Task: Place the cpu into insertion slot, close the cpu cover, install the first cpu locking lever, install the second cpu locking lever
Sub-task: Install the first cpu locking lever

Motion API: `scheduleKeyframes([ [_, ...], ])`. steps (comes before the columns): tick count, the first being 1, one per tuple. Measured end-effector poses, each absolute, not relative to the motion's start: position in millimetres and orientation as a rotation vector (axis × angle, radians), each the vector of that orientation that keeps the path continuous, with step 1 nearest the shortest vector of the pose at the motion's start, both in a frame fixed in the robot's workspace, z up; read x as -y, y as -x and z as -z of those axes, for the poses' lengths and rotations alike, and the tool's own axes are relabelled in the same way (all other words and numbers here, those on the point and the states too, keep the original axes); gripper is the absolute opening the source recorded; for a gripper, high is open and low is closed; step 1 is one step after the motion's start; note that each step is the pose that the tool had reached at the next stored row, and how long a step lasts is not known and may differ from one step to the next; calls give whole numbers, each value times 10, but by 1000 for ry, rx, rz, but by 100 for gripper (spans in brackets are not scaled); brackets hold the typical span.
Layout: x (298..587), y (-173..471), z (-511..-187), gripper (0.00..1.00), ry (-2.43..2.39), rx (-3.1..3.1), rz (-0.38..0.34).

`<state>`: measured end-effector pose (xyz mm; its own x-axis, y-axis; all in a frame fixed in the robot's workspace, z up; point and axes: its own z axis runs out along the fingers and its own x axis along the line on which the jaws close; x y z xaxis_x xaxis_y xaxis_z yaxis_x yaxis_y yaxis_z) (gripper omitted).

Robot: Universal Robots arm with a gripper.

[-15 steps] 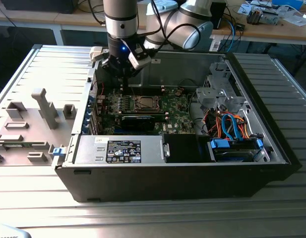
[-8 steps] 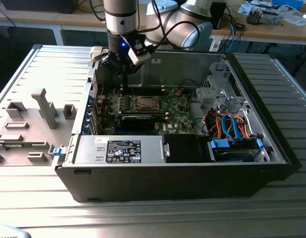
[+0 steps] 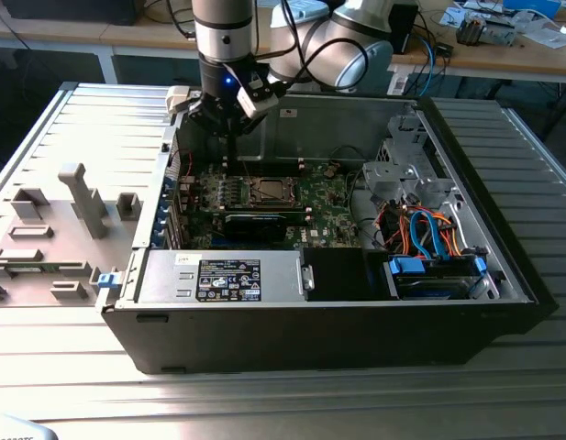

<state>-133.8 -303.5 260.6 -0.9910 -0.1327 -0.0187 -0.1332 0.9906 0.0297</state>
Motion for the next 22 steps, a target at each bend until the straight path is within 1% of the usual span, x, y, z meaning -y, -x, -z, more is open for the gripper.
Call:
scheduleKeyframes([
  [22, 3035, 1156, -2606, 11, 208, -3118, -48],
])
